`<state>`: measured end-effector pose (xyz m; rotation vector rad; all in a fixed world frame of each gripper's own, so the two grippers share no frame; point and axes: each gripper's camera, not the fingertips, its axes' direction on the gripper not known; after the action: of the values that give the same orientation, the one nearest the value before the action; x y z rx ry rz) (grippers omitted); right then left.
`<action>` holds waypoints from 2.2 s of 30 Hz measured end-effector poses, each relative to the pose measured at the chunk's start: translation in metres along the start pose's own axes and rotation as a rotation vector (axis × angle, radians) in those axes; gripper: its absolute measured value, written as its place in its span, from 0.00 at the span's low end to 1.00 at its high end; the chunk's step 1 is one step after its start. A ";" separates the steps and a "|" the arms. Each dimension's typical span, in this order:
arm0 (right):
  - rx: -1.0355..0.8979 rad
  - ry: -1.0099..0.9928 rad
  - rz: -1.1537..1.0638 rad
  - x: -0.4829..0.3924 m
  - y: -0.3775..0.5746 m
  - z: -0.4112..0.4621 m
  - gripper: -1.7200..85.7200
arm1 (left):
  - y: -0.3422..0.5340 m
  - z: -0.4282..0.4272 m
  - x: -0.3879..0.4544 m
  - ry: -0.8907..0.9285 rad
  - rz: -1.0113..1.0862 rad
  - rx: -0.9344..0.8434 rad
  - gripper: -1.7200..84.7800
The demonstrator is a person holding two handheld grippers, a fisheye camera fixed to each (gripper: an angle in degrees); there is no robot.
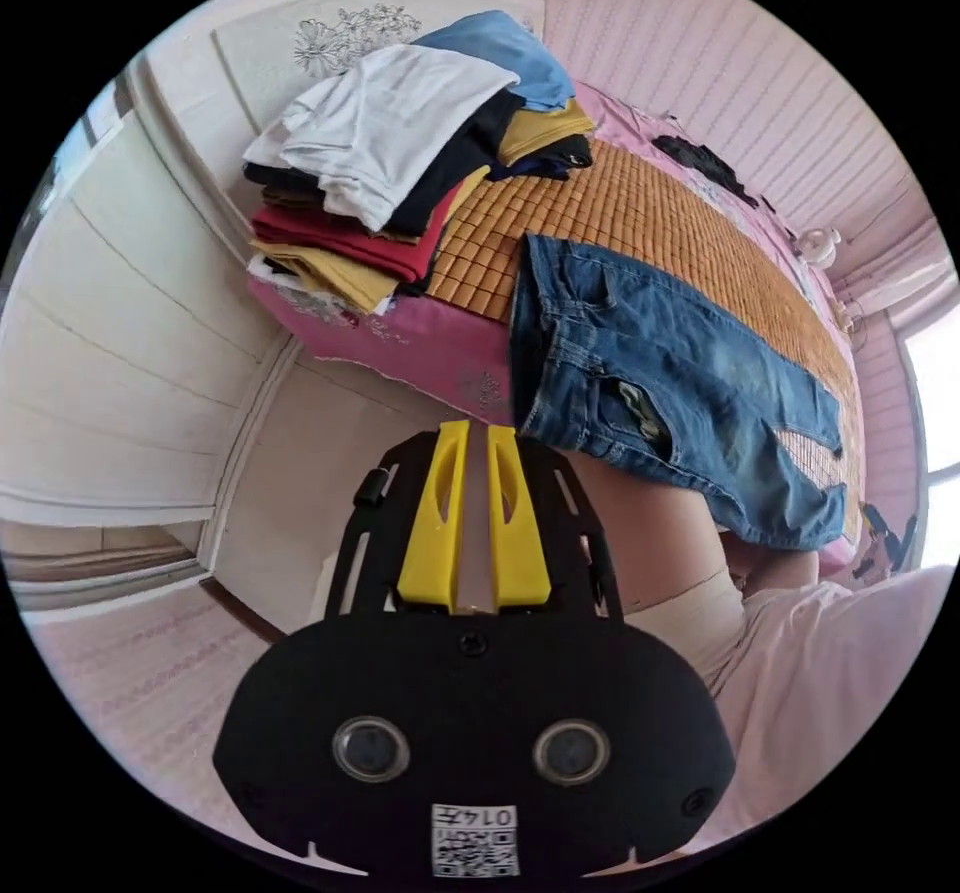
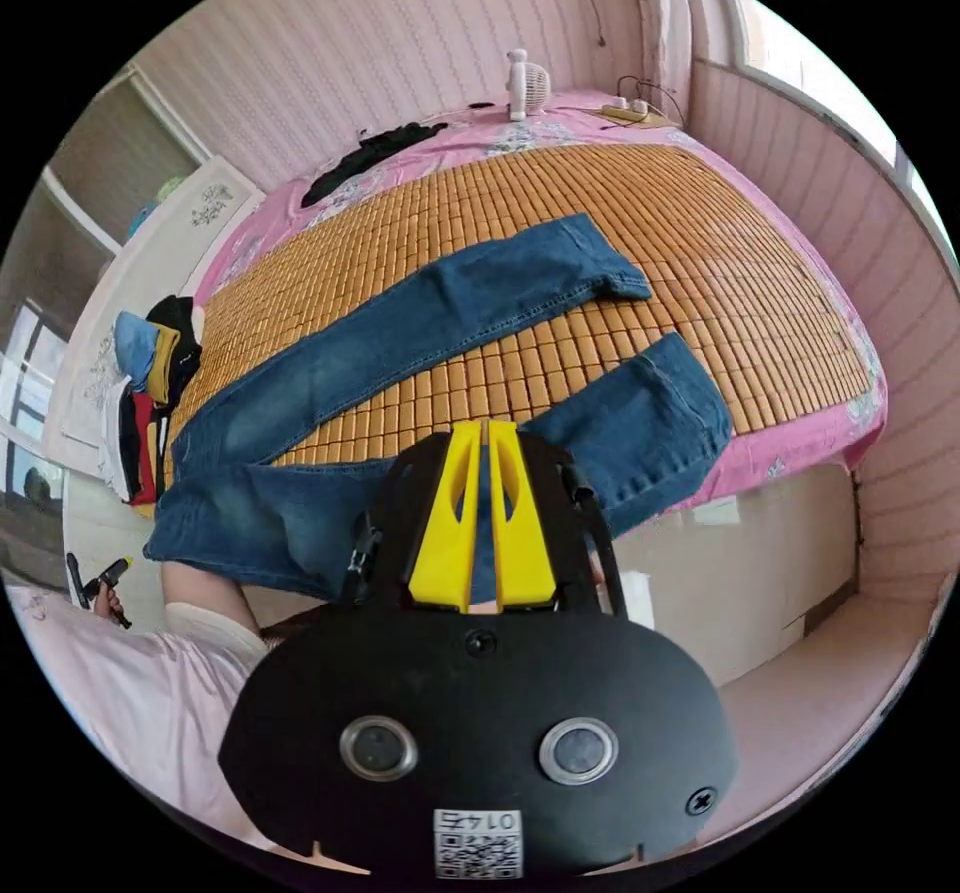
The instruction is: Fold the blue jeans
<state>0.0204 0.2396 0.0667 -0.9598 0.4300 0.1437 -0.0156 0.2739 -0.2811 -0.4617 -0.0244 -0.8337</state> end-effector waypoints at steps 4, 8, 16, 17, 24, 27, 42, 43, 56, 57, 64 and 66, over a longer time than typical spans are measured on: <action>-0.075 -0.003 -0.140 -0.074 -0.056 0.074 0.02 | -0.038 0.017 0.010 0.121 -0.041 0.042 0.02; -0.088 0.167 -0.232 -0.129 -0.089 0.141 0.02 | -0.114 0.084 0.089 0.107 0.089 -0.037 0.01; -0.071 0.120 -0.116 -0.123 -0.119 0.195 0.02 | -0.202 0.204 0.207 -0.009 0.212 -0.136 0.01; -0.074 0.125 -0.141 -0.121 -0.123 0.198 0.02 | -0.213 0.208 0.216 -0.010 0.226 -0.127 0.01; -0.026 0.243 -0.260 -0.123 -0.138 0.208 0.02 | -0.293 0.245 0.278 -0.034 0.326 -0.115 0.01; -0.023 0.199 -0.198 -0.108 -0.138 0.198 0.02 | -0.321 0.258 0.301 -0.068 0.357 -0.108 0.01; 0.325 -0.189 0.700 0.206 -0.129 0.101 0.12 | -0.328 0.296 0.354 -0.217 0.433 -0.045 0.01; 0.371 -0.268 0.593 0.203 -0.142 0.085 0.08 | -0.330 0.297 0.353 -0.210 0.430 -0.051 0.01; 0.286 -0.175 0.661 0.267 -0.032 0.034 0.06 | -0.309 0.282 0.338 -0.027 0.378 -0.016 0.01; 0.280 -0.181 0.661 0.268 -0.026 0.033 0.07 | -0.297 0.271 0.338 0.013 0.406 -0.004 0.01; 0.216 -0.196 0.486 0.250 0.004 0.006 0.13 | -0.212 0.232 0.330 0.120 0.536 -0.030 0.01; 0.226 -0.212 0.476 0.248 0.001 0.002 0.15 | -0.194 0.228 0.329 0.178 0.523 -0.028 0.01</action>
<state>0.2454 0.2250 -0.0362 -0.5988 0.4612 0.6108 0.1037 0.0204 0.0647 -0.3932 0.2634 -0.3580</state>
